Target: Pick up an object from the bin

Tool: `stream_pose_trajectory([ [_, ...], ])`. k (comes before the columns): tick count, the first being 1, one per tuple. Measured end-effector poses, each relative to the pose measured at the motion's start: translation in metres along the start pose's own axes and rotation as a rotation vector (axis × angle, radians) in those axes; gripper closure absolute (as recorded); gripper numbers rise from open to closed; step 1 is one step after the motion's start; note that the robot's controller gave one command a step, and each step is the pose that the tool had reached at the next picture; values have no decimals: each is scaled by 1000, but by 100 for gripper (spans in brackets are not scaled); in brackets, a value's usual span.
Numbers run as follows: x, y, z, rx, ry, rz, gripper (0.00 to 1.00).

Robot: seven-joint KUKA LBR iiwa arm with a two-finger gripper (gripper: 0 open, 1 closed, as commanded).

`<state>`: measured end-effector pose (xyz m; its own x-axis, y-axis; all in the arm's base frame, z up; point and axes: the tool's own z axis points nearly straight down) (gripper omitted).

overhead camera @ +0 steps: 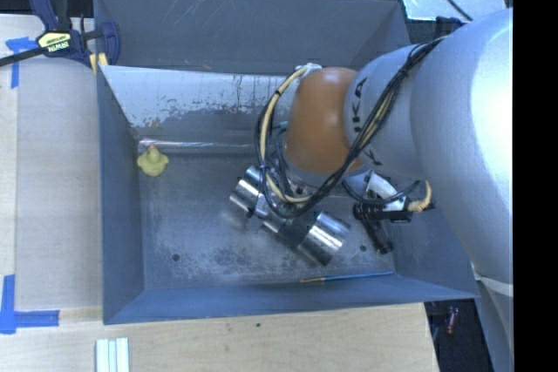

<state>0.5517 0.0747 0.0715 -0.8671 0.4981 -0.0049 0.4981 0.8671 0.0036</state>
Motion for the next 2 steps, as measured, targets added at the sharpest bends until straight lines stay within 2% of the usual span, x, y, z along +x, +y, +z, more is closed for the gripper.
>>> stream_pose_trajectory([
  [1,2,-2,-19,6,8,0,100],
  [2,2,-2,-66,6,7,-2,100],
])
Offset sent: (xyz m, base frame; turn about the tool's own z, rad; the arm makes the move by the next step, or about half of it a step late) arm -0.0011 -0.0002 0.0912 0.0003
